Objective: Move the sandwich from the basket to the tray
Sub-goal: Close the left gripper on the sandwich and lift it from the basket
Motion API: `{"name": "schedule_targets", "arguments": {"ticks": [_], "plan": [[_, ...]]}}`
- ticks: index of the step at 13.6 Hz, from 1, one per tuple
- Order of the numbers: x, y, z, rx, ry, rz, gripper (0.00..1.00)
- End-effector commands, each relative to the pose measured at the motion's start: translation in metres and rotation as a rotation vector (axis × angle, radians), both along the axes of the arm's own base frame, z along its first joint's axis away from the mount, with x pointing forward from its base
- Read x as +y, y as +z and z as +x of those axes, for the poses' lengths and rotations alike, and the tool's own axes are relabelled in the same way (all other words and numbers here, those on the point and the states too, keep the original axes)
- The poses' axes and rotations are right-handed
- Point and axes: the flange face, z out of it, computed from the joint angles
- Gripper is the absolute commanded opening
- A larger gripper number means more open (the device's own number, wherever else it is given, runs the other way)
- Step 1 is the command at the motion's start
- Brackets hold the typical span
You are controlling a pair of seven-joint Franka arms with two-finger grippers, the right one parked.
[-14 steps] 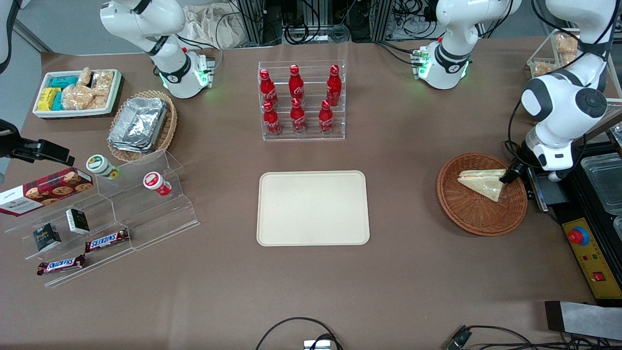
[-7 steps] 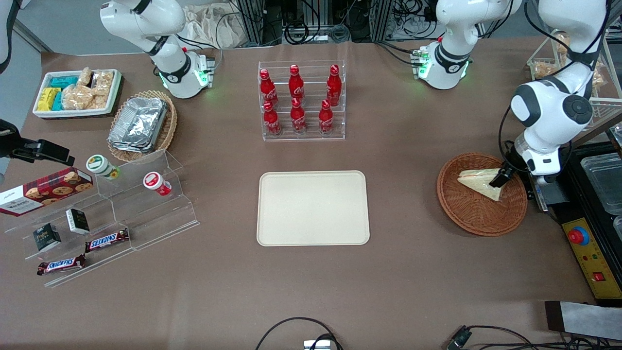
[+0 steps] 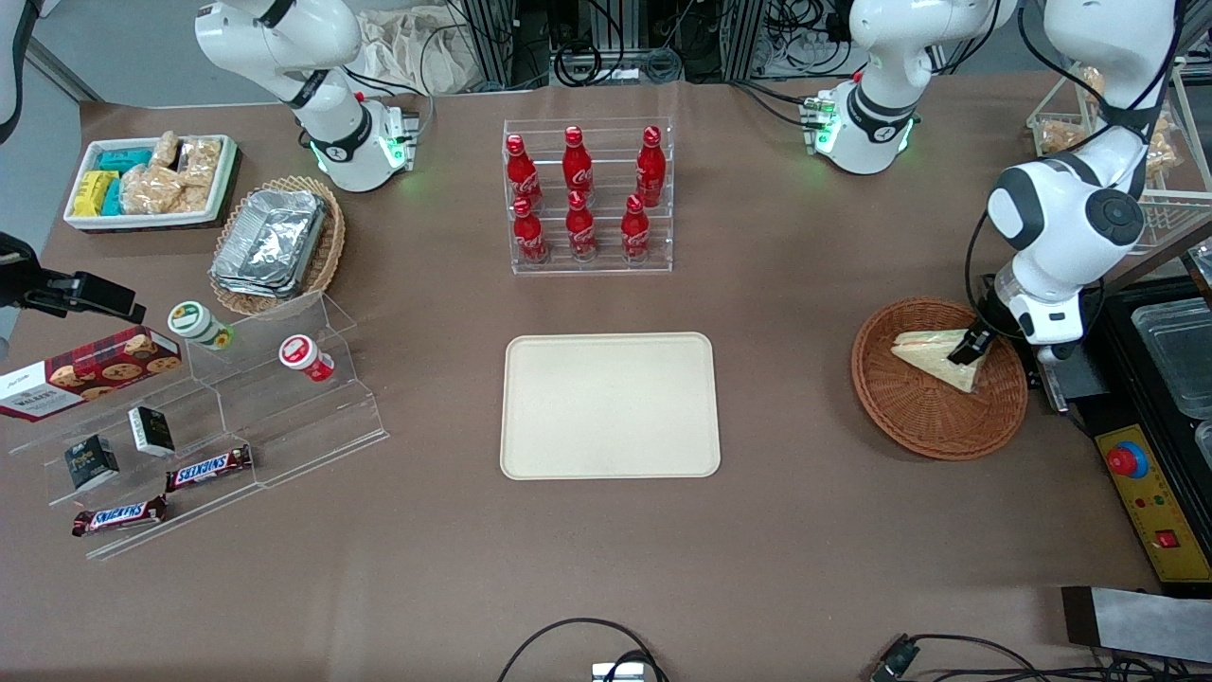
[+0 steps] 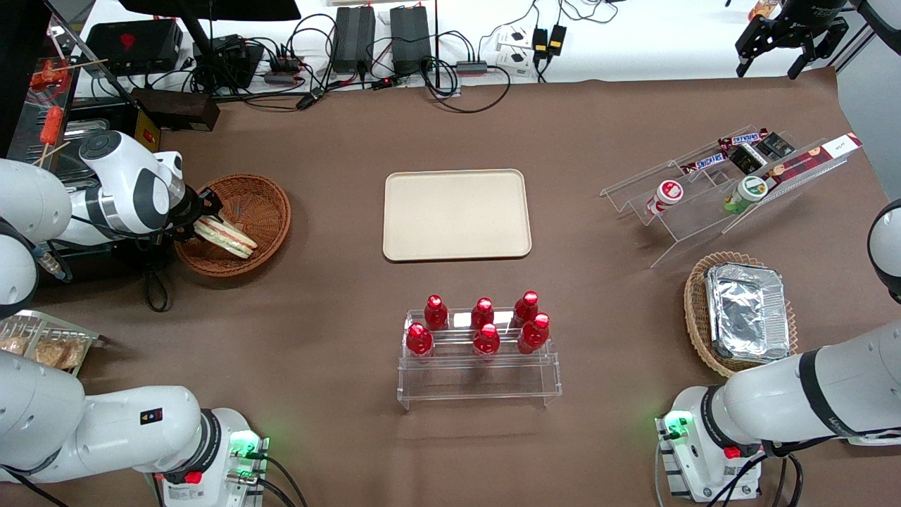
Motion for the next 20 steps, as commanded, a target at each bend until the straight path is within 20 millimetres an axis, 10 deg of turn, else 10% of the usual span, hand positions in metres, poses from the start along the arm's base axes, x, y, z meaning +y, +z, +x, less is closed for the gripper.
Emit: {"name": "schedule_targets", "arguments": {"ticks": [1,6,15,20], "plan": [[-0.002,0.0,0.004,-0.016,-0.004,0.001,0.0],[-0.006,0.016,0.005,-0.035,-0.048,0.016,0.0],[-0.047,0.103,0.022,0.025,-0.287,0.073,0.0],[-0.119,0.131,0.034,-0.005,-0.428,0.094,0.0]]}}
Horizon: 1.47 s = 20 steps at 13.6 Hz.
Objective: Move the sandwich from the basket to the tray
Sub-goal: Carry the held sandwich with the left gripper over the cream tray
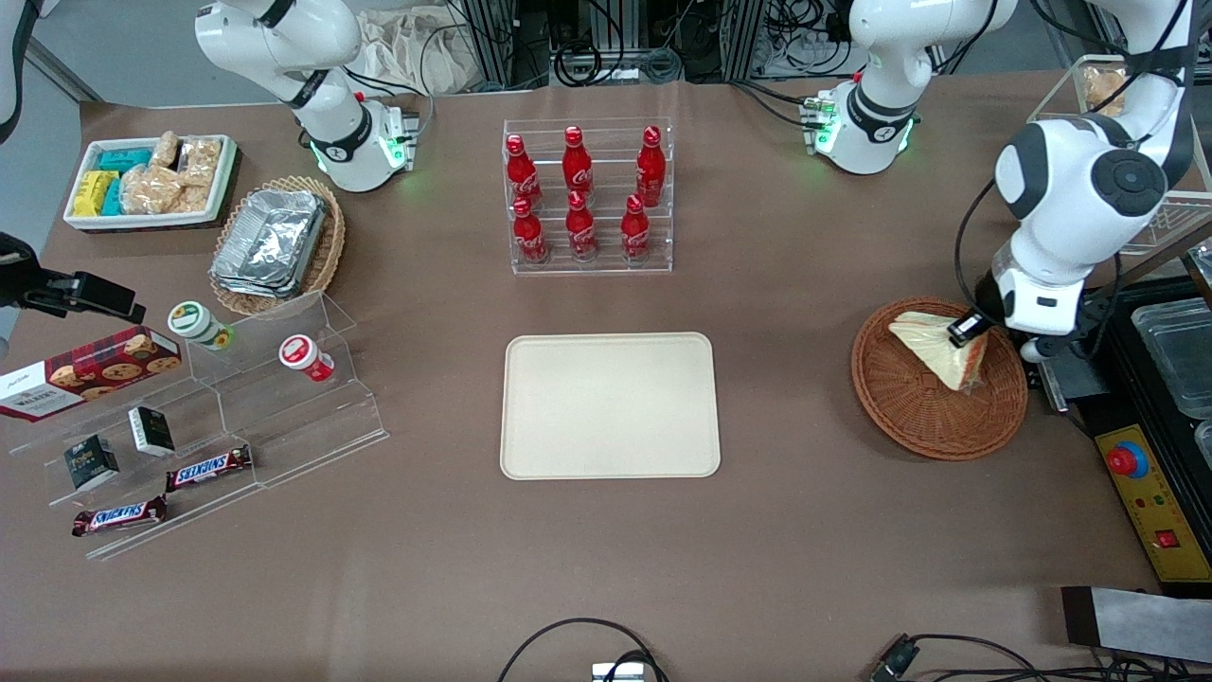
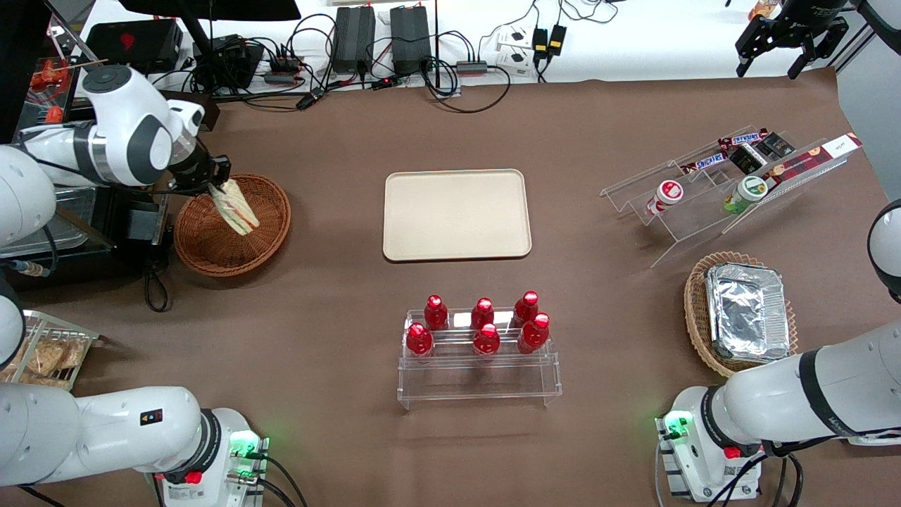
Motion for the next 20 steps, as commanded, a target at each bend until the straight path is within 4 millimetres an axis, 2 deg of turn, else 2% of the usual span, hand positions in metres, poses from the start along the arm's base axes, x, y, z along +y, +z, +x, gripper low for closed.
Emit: {"name": "schedule_targets", "arguments": {"ticks": [1,6,9,12,17,20], "plan": [[-0.044,0.02,0.004,-0.007,-0.09,0.019,0.0],[-0.101,0.052,0.01,0.012,-0.2,0.05,0.0],[-0.138,0.058,0.005,-0.004,-0.263,0.05,0.0],[-0.172,0.058,0.0,-0.011,-0.326,0.042,0.0],[-0.242,0.052,0.0,-0.003,-0.438,-0.014,0.0],[-0.275,0.035,-0.009,0.014,-0.542,0.015,0.0]]}}
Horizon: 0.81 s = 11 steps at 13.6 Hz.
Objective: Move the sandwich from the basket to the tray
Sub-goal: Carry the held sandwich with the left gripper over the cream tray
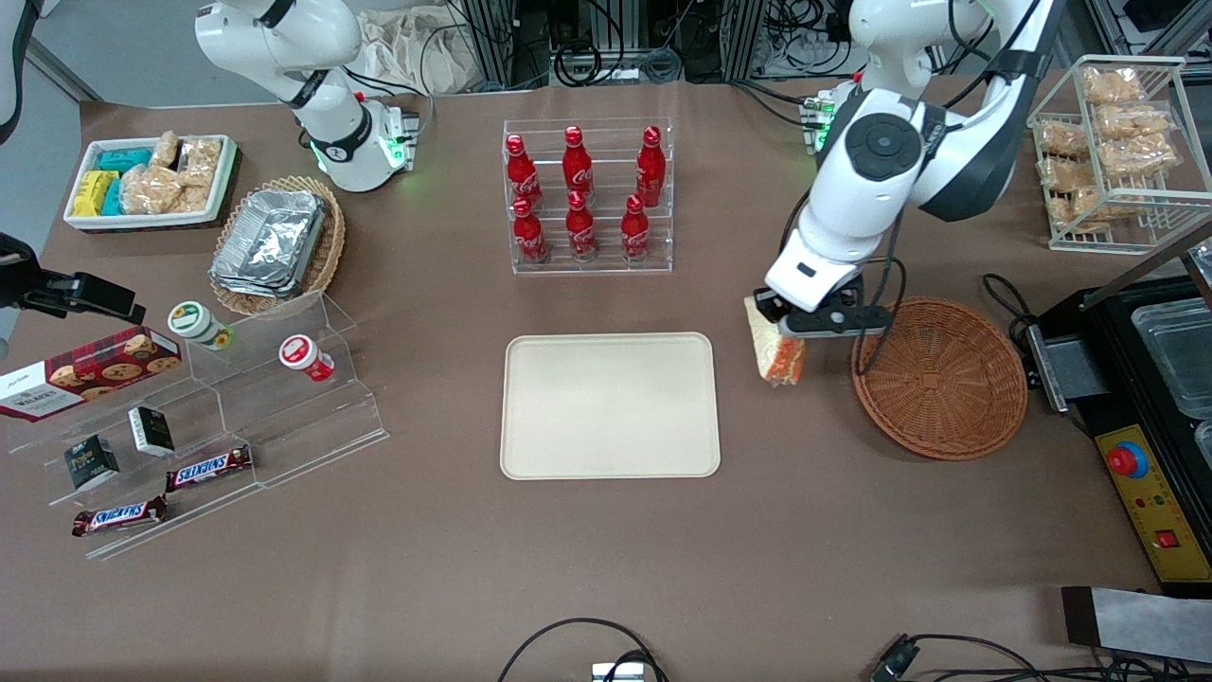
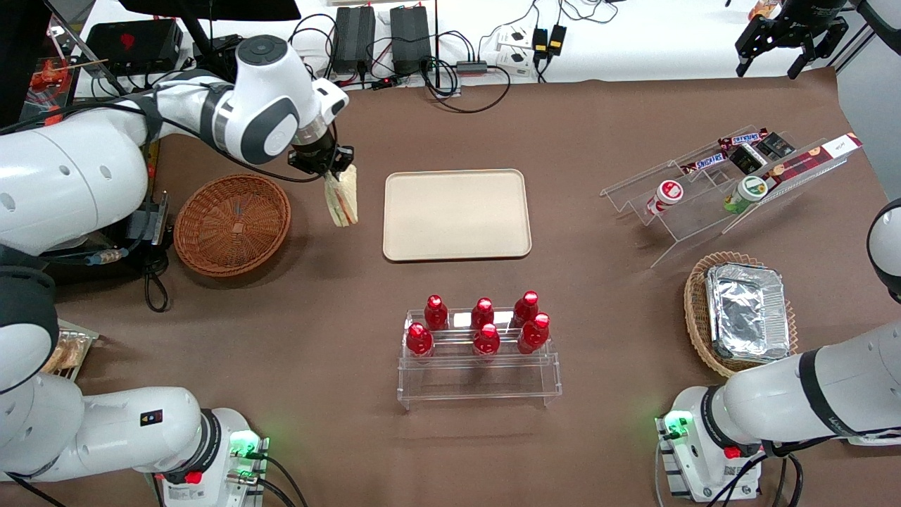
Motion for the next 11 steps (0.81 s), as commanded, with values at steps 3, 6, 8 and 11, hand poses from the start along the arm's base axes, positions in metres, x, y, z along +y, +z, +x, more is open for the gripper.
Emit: {"name": "schedule_targets", "arguments": {"ticks": [3,6,8,11], "plan": [[-0.044,-0.025,-0.001,0.045,-0.1,0.012,0.0],[-0.069,-0.038,0.007,0.046,-0.074,0.011,0.0],[-0.084,-0.057,0.017,0.037,-0.025,0.029,0.0],[-0.106,-0.078,0.023,0.029,0.002,0.042,0.0]]}}
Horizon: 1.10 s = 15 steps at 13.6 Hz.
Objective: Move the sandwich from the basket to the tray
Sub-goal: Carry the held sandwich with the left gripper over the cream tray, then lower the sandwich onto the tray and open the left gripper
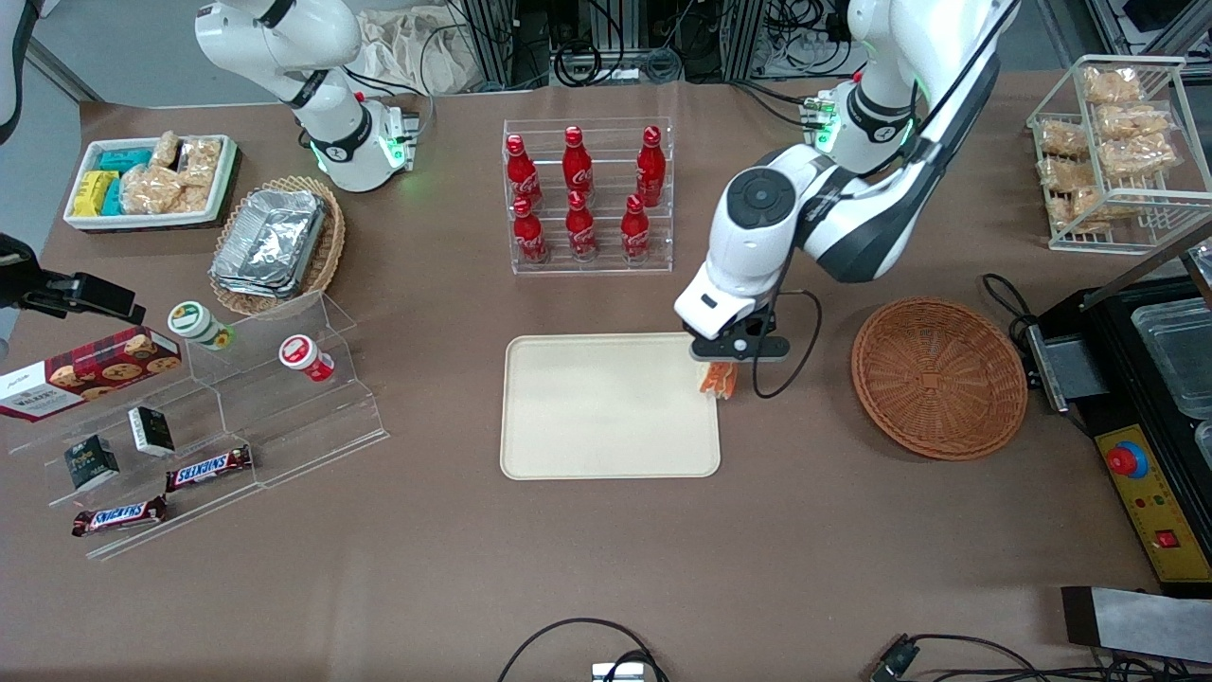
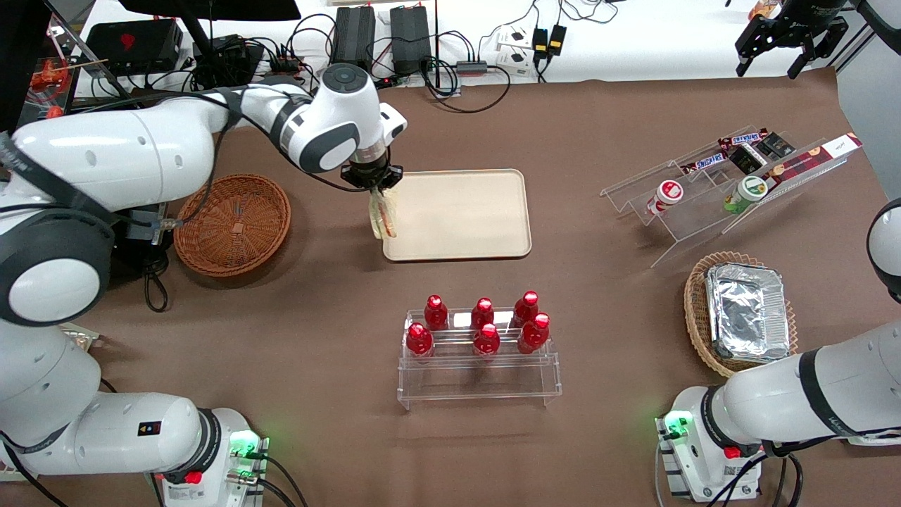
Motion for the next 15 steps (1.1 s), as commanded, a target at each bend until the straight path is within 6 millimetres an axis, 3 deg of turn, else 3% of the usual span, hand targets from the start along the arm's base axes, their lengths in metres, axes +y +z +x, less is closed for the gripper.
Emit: {"name": "schedule_targets", "arguments": {"ticks": [1,6,8,10,15], "plan": [[-0.017,-0.014,0.014,0.009,0.026,0.002,0.0],[-0.019,-0.041,0.02,0.026,-0.007,0.02,0.0],[-0.043,-0.055,0.011,0.026,-0.052,0.029,0.0],[-0.053,-0.058,0.019,0.031,-0.049,0.009,0.0],[-0.053,-0.08,0.023,0.032,-0.075,0.032,0.0]]}}
